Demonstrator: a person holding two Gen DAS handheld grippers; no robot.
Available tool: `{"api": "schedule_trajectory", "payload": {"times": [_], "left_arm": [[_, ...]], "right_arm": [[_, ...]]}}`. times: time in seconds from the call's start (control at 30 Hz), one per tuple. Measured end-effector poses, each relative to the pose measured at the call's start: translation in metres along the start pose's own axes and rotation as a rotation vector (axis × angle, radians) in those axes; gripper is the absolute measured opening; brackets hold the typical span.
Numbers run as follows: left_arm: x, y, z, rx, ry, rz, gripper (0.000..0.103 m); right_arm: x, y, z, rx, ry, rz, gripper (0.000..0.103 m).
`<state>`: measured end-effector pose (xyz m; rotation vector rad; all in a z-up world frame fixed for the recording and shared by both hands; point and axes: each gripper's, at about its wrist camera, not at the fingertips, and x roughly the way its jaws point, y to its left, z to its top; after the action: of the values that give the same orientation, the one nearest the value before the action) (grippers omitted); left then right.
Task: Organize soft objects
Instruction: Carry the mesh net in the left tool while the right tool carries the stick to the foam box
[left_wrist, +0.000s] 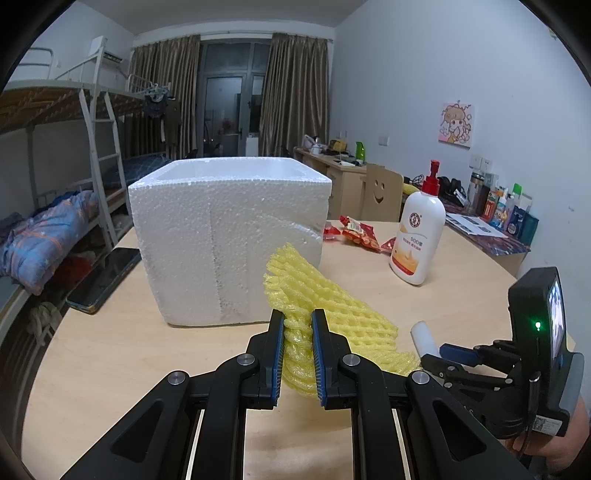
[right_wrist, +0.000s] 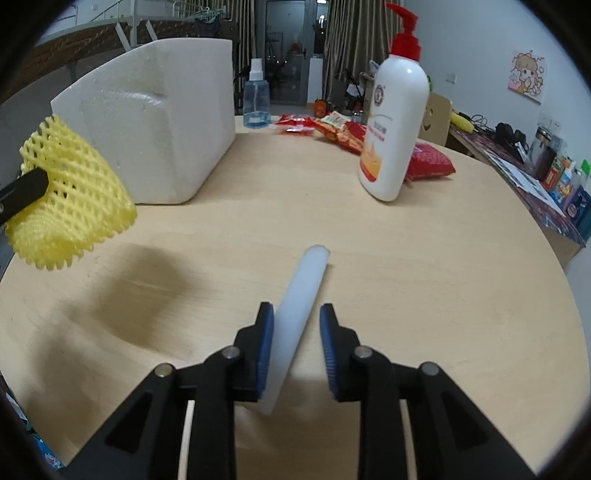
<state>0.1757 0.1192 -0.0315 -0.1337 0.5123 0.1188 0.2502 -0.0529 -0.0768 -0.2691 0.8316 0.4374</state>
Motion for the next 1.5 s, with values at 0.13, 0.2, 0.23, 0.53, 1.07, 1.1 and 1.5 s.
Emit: {"api": "schedule_trajectory", "payload": {"times": [0.13, 0.2, 0.23, 0.53, 1.07, 1.1, 1.5], "left_arm": [[-0.001, 0.001, 0.000, -0.004, -0.004, -0.009, 0.015], [-0.002, 0.003, 0.001, -0.008, -0.005, -0.013, 0.015], [-0.002, 0.003, 0.001, -0.007, -0.007, -0.014, 0.015], [-0.006, 0.007, -0.002, -0.019, -0.012, -0.018, 0.015], [-0.027, 0.004, 0.003, -0.024, -0.064, 0.008, 0.015], [-0.029, 0.004, 0.004, -0.025, -0.067, 0.010, 0.015], [-0.067, -0.004, 0.008, -0.028, -0.128, 0.040, 0.015]], "right_arm": [[0.000, 0.000, 0.001, 0.020, 0.014, 0.007, 0.030], [0.004, -0.001, 0.001, 0.038, 0.041, 0.030, 0.030], [0.005, -0.003, 0.002, 0.037, 0.036, 0.025, 0.030], [0.007, 0.006, 0.002, 0.044, 0.029, 0.038, 0.030], [-0.061, 0.003, 0.003, 0.021, -0.158, 0.097, 0.010], [-0.067, 0.004, 0.003, 0.019, -0.178, 0.094, 0.010], [-0.119, 0.009, -0.004, -0.013, -0.326, 0.145, 0.010]]}}
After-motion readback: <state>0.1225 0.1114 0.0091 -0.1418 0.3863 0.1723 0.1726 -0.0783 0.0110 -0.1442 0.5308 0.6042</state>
